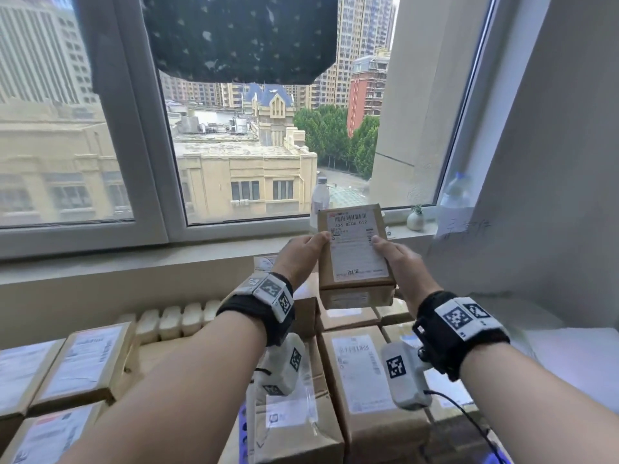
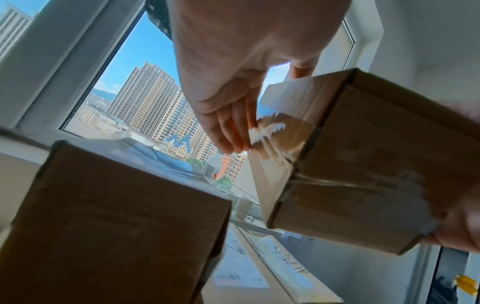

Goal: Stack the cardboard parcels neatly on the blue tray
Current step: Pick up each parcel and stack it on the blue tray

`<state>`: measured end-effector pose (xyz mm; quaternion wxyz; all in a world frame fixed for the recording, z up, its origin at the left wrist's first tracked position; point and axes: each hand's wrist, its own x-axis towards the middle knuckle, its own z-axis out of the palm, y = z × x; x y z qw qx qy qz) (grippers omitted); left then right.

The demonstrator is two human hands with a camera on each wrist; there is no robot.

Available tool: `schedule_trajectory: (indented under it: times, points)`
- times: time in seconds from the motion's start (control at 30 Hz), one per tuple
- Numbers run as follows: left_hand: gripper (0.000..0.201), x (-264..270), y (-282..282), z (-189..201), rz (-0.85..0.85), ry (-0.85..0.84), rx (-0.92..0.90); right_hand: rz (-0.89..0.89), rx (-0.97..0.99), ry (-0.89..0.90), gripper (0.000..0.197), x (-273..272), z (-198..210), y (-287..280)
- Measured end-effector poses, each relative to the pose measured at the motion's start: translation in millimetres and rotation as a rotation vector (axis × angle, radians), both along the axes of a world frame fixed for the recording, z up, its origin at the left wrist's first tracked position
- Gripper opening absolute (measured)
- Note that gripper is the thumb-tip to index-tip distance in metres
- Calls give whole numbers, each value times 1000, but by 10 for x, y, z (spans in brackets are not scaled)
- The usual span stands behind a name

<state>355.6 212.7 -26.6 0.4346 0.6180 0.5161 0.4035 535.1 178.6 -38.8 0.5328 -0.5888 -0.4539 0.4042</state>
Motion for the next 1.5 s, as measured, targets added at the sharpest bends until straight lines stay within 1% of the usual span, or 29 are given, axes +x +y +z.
schedule_trajectory:
  times: [0.03,0.13,0.17,0.27,0.33,0.47,0.67,0.8,0.93,1.03,1.1,1.2,1.33,1.4,1.5]
  points:
    - [55,-1,74,-9,1,45,19,-6,-21,12,46,21,-24,80]
    - [39,-27,271,-79,29,145,44,5,-103,23,45,84,-122,293]
    - [40,-23,322,-116,39,176,34,8,-128,25,44,103,-155,357]
    - [53,1,424,-199,50,295,36,27,-193,1,40,145,-240,555]
    - [57,10,464,-250,51,389,54,51,-248,-40,36,148,-316,688]
    - [55,5,518,-349,64,479,44,86,-356,-52,47,110,-464,873]
    - [59,30,565,-448,86,624,47,129,-450,-4,51,101,-605,986]
    - [54,61,583,-503,114,650,59,151,-473,-44,52,110,-569,1009]
    - [59,85,602,-544,132,686,51,155,-470,-166,54,109,-532,1008]
    - [61,110,591,-540,137,700,48,190,-459,-235,42,102,-511,997]
    - [61,121,582,-535,144,699,45,210,-449,-277,42,109,-510,1004]
    - [57,137,563,-519,157,688,44,203,-438,-243,45,104,-520,1000]
    - [45,187,517,-461,159,691,38,196,-420,-327,51,93,-509,998]
    - [44,215,491,-427,152,686,30,187,-387,-431,49,68,-446,966]
    - [52,241,433,-370,154,676,16,176,-269,-664,48,41,-355,902]
